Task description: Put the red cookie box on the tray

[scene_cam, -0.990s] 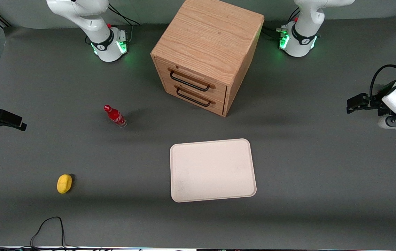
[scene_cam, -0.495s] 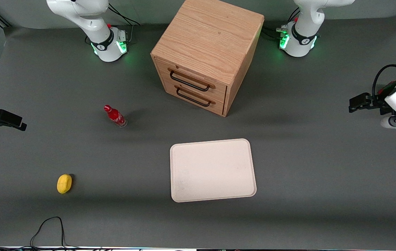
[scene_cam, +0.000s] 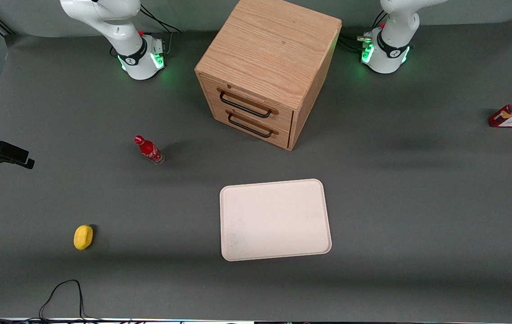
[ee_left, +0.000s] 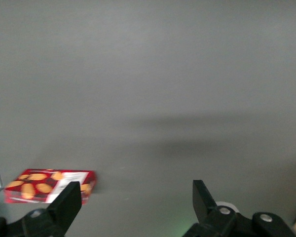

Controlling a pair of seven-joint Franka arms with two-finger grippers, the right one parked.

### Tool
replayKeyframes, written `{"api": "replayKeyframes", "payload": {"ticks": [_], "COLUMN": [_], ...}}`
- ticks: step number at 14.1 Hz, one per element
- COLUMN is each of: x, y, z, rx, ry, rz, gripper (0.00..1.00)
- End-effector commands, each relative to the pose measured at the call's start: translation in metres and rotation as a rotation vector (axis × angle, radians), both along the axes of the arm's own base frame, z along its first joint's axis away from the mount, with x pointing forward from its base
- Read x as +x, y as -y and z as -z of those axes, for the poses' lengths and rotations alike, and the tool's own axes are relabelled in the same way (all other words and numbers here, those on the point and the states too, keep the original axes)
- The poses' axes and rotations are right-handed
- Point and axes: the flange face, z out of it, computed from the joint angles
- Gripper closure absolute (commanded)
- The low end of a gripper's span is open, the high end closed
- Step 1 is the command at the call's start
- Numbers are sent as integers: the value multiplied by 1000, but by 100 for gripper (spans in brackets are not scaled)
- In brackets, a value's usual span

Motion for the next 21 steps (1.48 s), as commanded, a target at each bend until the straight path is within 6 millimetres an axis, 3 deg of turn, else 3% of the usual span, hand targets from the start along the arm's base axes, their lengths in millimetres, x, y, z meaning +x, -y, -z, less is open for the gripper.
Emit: {"api": "replayKeyframes", "payload": {"ticks": [1,4,5,8,12,13,18,21], "x": [-37,-102,-124,-172,-225,-230,-234,-226], "y": [-95,-186,-206,-241,-268,-268,-260,-257], "z": [8,21,22,22,19,17,10,5], "rx": [-5,-24,-28,-45,-61,-58,-8,45], "ry": [11,1,-2,-20,-42,-50,-84,-68], "rz": [92,-9,-55,-154,-343,-426,-1018,-1320], "gripper": [0,0,0,0,0,0,0,0]}}
